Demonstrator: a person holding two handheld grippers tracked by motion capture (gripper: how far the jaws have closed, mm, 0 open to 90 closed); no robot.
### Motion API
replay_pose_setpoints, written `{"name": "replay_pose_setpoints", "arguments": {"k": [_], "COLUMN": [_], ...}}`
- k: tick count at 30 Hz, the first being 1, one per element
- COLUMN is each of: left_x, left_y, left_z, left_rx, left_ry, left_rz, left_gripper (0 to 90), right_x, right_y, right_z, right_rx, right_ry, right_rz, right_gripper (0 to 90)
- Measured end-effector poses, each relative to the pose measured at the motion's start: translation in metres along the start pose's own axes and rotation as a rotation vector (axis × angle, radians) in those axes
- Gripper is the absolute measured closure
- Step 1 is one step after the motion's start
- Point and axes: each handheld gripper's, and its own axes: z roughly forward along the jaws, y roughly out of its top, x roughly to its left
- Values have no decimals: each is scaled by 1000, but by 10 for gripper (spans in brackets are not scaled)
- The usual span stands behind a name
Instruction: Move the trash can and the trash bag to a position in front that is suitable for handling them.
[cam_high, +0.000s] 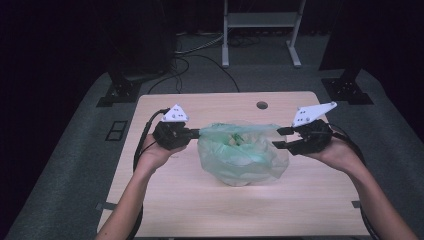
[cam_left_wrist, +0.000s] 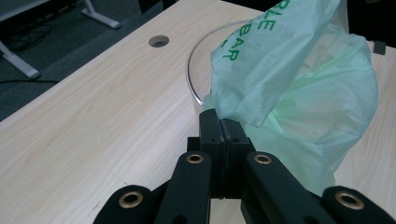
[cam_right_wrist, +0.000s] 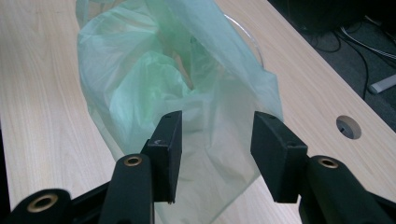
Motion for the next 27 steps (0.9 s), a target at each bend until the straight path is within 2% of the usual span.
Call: {"name": "replay_pose_setpoints", "arguments": {"k": [6, 12, 17, 18, 19, 20, 22, 23, 24, 27], "left_x": [2, 5, 7, 8, 8, 9, 13, 13, 17, 24], "left_y": [0, 0, 0, -1, -1, -1, 1, 1, 3, 5], "left_z": [0, 0, 1, 2, 2, 2, 5, 5, 7, 11], "left_rx": [6, 11, 14, 14, 14, 17, 17, 17, 20, 22], "left_ry": [9, 16, 23, 25, 25, 28, 37, 37, 46, 64], "left_rz": [-3, -6, -10, -9, -9, -9, -12, -12, -16, -26], "left_gripper": [898, 898, 898, 898, 898, 898, 898, 898, 898, 898], "right_x": [-4, -6, -7, -7, -7, -7, -9, -9, -12, -19], "right_y": [-3, -4, -4, -4, -4, -4, 0, 0, 5, 11], "right_z": [-7, -6, 3, 9, 9, 12, 19, 19, 25, 33], "right_rx": [1, 8, 22, 23, 23, 24, 24, 24, 25, 33], "right_ry": [-22, -27, -4, 20, 20, 24, 55, 55, 45, 34], "right_rz": [3, 2, 3, -5, -5, -11, -1, -1, -1, 3], "right_gripper": [512, 480, 473, 521, 521, 574, 841, 841, 900, 900]}}
